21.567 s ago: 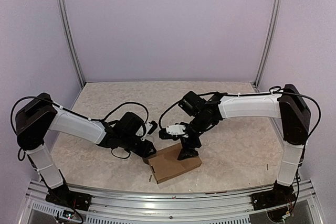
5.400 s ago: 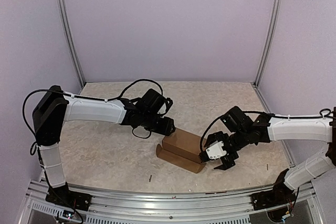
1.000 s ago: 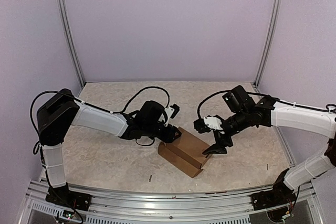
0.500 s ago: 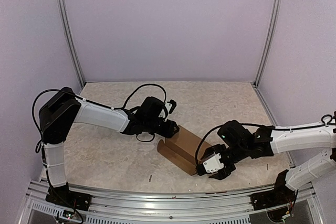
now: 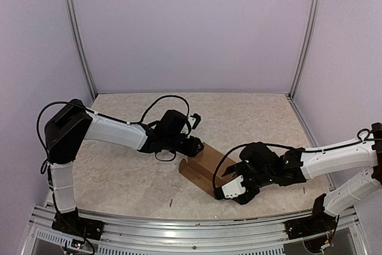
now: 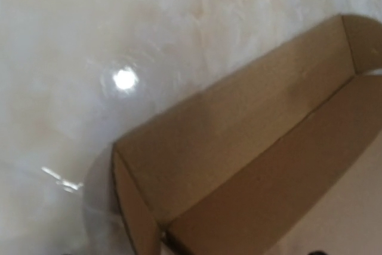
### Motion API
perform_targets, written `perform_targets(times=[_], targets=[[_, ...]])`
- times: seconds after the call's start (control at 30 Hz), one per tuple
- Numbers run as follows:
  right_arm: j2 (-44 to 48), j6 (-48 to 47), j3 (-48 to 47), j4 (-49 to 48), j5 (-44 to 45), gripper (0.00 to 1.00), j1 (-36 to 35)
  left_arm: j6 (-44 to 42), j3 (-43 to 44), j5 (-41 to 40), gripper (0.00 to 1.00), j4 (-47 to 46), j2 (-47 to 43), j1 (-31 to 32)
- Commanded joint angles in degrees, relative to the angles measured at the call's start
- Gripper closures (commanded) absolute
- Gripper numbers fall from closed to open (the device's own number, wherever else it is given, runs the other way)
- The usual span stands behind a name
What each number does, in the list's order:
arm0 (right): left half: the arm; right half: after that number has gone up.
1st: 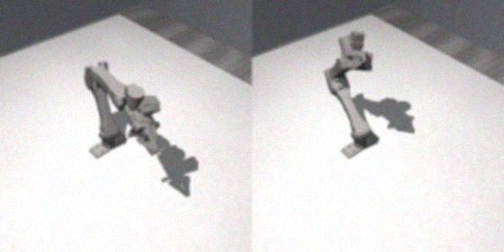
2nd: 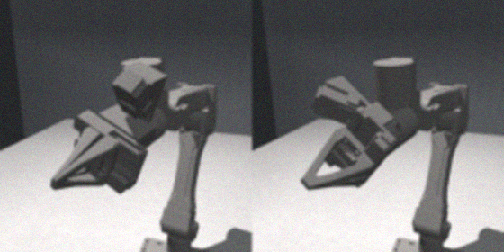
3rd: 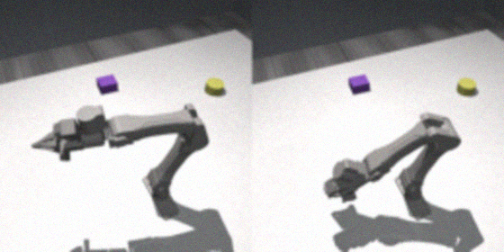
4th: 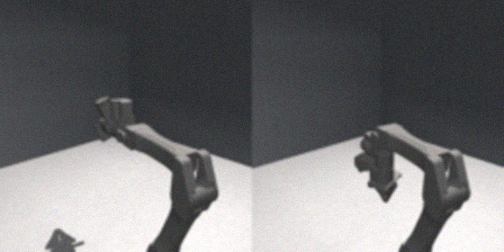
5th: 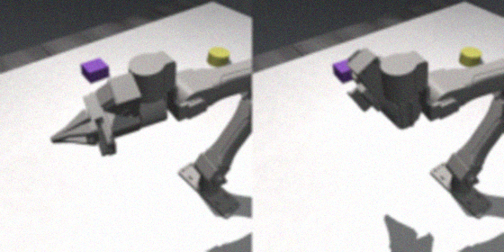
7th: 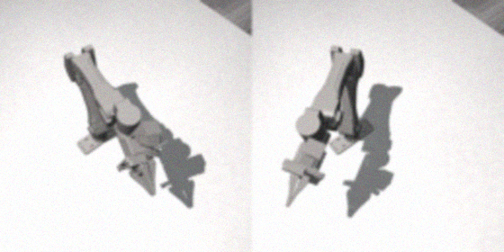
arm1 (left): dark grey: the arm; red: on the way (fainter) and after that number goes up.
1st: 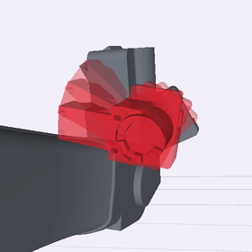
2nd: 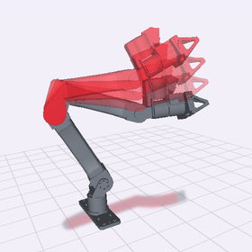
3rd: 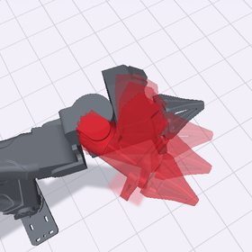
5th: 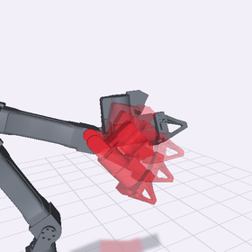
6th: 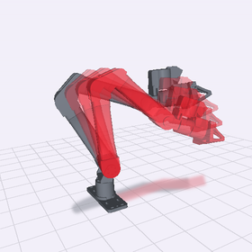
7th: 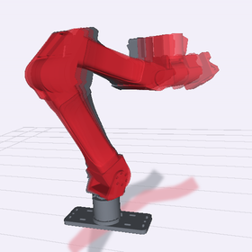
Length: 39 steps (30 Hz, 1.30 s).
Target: Fold the paper box
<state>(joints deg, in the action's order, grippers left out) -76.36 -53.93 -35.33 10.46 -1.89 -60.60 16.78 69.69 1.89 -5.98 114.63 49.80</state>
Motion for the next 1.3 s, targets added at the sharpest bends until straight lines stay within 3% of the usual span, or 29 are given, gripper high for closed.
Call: perform_targets(times=[0.0, 0.3, 0.8, 0.9, 1.07, 1.27], targets=[[-1.9, 3.8, -1.5, -2.9, 4.1, 0.18, -0.7, 0.6, -1.1, 0.3, 0.55, 1.8, 0.1, -0.5], [-4.2, 5.1, -1.9, -3.5, 6.0, 0.42, -0.7, 0.3, -1.6, 1.1, 0.54, 1.6, -0.9, -0.5], [-5.3, 4.4, -1.3, -4.2, 6.5, 0.54, -0.5, -2.0, -2.8, -1.3, 0.53, 2.0, -6.2, 0.5], [-5.2, 4.4, -1.2, -4.1, 6.4, 0.53, -0.5, -2.9, -6.3, -7.2, 0.52, 1.3, -11.9, 2.2], [-5.1, 4.5, -1.1, -4.0, 6.2, 0.52, -0.4, 0.5, -19.0, -16.0, 0.5, -4.0, -21.6, 6.5], [-4.9, 4.6, -1.3, -3.8, 5.9, 0.52, -0.3, 8.0, -28.5, -18.9, 0.53, -5.5, -21.8, 10.2]])
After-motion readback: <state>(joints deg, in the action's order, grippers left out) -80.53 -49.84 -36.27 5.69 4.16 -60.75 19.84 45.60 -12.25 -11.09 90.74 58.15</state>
